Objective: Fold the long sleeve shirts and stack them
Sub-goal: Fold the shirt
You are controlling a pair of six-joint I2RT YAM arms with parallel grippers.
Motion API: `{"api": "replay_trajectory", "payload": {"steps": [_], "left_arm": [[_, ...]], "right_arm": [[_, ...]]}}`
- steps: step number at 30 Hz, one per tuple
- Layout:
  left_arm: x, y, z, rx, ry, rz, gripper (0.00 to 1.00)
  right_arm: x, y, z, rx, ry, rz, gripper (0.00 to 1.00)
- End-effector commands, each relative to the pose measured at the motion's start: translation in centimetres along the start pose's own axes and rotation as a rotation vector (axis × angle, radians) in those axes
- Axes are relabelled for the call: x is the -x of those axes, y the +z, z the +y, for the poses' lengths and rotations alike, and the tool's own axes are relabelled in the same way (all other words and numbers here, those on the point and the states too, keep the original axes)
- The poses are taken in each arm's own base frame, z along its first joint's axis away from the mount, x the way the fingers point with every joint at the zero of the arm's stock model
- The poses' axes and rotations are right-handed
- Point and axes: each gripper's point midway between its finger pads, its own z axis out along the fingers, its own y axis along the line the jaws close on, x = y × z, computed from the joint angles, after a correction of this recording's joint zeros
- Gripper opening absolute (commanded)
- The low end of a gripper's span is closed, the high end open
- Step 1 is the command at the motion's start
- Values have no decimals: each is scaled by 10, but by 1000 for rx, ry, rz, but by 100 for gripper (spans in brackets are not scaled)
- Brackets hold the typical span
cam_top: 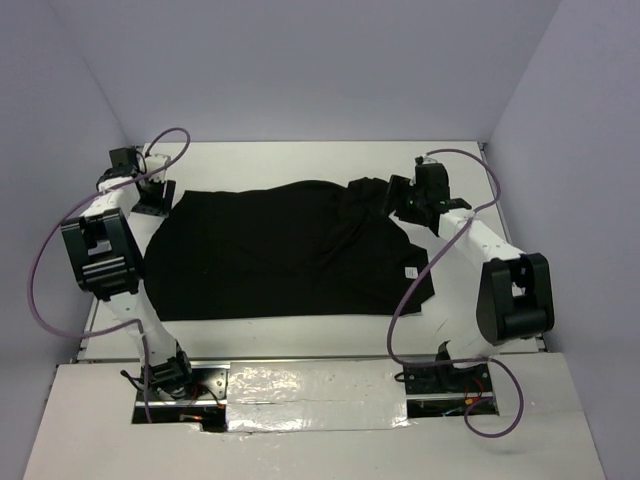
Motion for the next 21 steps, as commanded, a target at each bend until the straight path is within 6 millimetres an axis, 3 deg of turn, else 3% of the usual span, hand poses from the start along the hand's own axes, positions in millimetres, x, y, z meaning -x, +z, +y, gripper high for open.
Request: {"api": "replay_trajectory", "payload": {"steps": [1,4,5,8,13,14,16,17,18,21], "left_arm": [[46,16,-25,-109,59,-104,74],[85,34,-28,-92,97,-157,77],[79,53,-34,-109,101,-124,78],[78,79,-36,-120,99,-74,79],[53,109,-26,-52,72,32,78],[48,115,-28,-58,73,44,60],[45,121,-32,-71,78,44,35],[47,122,-38,-83,95,39,10],[48,122,-39,-68,110,46,0],[62,119,-36,-17,147,4,0]], "right_arm": [[6,4,1,17,-9,21,87],[-1,8,-4,1,-3,40,87],[-3,9,-5,-5,-4,42,87],[-8,10,-10,-24,1,49,87],[-12,17,-13,-31,5,71,87],[-14,22,-17,-41,7,85,87],[-9,26,-17,-48,6,84,87],[-9,31,-19,-55,9,92,87],[-3,33,-18,-51,13,82,87],[10,41,-18,-13,54,77,84]]}}
